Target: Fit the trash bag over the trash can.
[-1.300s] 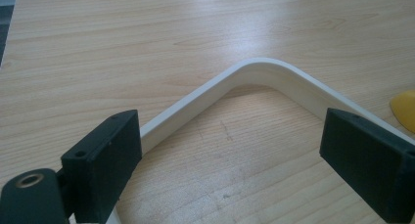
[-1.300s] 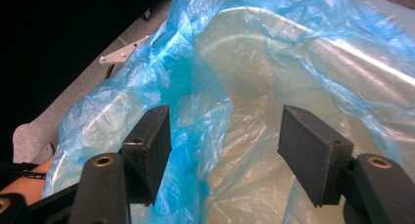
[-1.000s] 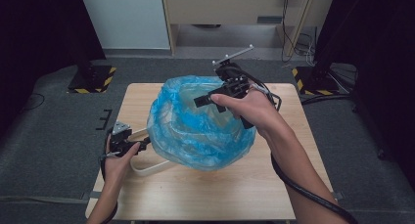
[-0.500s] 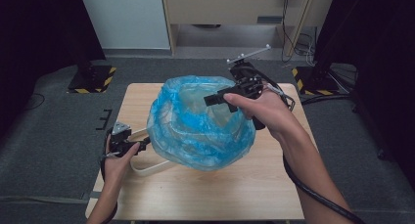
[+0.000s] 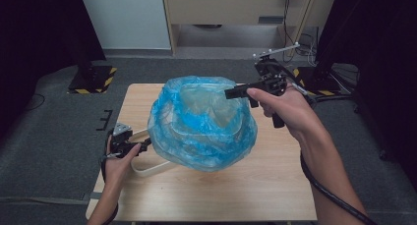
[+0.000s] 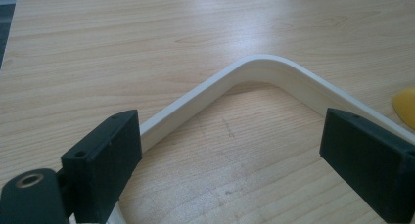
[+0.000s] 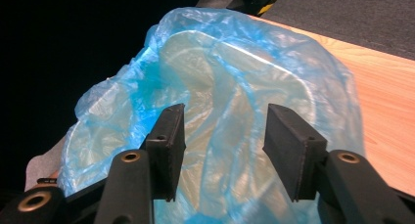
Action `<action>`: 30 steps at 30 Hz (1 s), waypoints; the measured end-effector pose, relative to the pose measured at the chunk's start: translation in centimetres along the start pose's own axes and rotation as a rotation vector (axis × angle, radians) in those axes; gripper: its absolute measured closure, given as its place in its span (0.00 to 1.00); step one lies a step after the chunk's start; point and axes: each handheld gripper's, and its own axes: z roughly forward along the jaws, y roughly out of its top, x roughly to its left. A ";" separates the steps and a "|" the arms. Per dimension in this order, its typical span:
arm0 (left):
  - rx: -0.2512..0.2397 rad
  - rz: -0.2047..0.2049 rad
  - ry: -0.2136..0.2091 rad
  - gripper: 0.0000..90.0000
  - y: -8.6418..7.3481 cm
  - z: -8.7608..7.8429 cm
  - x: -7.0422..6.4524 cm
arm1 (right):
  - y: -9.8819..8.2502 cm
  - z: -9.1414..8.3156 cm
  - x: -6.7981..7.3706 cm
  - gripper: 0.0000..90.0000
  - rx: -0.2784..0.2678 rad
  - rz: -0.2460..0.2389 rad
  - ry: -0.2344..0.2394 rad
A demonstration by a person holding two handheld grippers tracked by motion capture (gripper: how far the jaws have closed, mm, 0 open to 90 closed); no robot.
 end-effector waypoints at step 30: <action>0.006 0.003 -0.002 0.09 -0.1 0.2 -0.1 | -2.7 -1.7 -4.4 0.65 -0.027 0.070 -0.043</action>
